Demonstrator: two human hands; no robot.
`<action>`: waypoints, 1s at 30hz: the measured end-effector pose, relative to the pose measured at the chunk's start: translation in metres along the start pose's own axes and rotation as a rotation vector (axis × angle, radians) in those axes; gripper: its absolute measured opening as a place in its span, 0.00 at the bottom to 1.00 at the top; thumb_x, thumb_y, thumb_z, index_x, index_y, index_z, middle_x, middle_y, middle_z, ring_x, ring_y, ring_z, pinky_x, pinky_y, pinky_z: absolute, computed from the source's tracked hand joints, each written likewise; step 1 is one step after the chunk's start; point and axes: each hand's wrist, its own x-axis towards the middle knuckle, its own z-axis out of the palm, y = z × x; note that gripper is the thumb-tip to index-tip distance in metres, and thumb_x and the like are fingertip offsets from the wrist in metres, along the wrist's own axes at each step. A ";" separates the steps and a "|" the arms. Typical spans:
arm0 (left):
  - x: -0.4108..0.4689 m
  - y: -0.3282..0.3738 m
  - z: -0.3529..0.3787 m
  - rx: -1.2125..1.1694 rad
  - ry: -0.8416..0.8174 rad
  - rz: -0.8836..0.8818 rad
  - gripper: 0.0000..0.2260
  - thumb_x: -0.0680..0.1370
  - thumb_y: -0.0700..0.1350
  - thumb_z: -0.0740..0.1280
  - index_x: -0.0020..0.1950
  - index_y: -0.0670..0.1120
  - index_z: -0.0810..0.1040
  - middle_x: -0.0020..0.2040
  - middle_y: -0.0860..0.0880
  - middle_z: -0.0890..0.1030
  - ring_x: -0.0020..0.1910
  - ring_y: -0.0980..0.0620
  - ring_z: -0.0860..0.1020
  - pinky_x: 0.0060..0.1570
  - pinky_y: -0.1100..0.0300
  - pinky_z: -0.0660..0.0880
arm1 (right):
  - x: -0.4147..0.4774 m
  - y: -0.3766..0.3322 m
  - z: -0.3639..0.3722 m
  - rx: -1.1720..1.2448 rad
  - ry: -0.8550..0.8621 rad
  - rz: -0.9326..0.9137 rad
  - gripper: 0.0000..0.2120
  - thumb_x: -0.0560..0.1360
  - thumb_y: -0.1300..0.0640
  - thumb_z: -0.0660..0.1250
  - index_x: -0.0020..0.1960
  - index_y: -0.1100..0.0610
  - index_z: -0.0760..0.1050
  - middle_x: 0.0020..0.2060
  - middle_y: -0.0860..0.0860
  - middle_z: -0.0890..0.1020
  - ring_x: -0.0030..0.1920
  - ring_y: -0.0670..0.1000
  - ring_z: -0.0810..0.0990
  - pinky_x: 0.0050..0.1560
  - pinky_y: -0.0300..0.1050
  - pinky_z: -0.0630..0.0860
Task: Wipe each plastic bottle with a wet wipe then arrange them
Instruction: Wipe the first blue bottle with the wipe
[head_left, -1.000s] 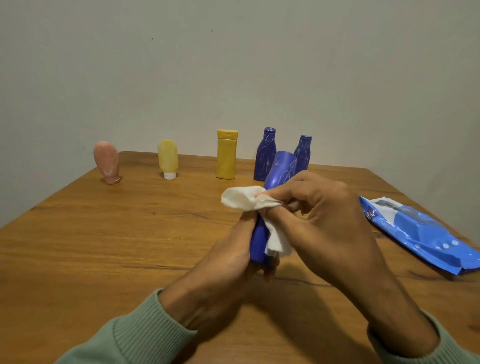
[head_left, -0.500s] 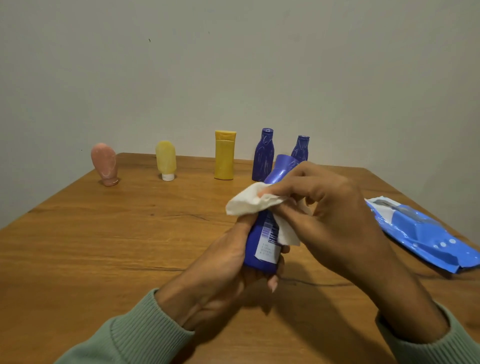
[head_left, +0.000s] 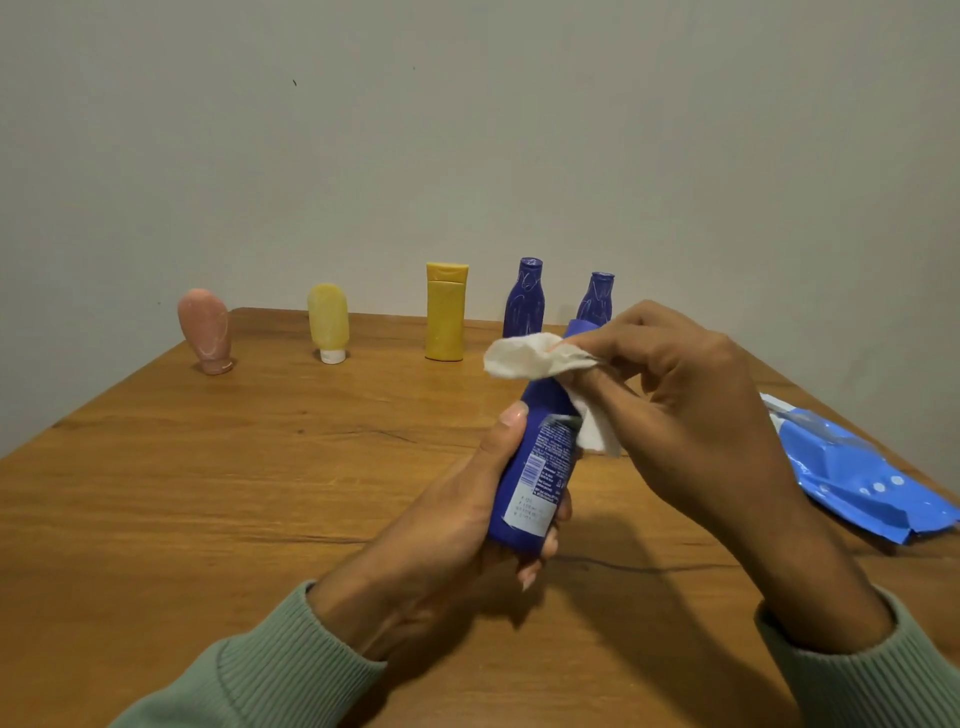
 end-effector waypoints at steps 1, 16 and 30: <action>-0.001 0.000 0.001 -0.009 -0.005 -0.009 0.31 0.74 0.66 0.59 0.63 0.41 0.74 0.41 0.43 0.78 0.36 0.48 0.75 0.32 0.55 0.70 | 0.000 0.001 0.000 -0.004 0.051 0.009 0.07 0.74 0.57 0.69 0.51 0.55 0.81 0.41 0.47 0.78 0.41 0.43 0.76 0.41 0.29 0.73; -0.001 0.004 -0.003 -0.311 -0.184 0.037 0.23 0.78 0.64 0.59 0.56 0.46 0.81 0.41 0.41 0.78 0.35 0.47 0.77 0.28 0.58 0.75 | 0.005 0.003 -0.008 0.425 -0.145 0.219 0.09 0.67 0.52 0.70 0.47 0.51 0.82 0.43 0.47 0.83 0.47 0.48 0.82 0.42 0.47 0.82; -0.002 0.005 -0.003 -0.170 -0.200 0.008 0.28 0.77 0.65 0.59 0.61 0.42 0.76 0.41 0.41 0.79 0.34 0.48 0.77 0.26 0.61 0.71 | 0.006 0.006 -0.006 0.335 0.071 0.137 0.08 0.69 0.53 0.71 0.48 0.52 0.81 0.43 0.48 0.83 0.44 0.48 0.82 0.40 0.39 0.80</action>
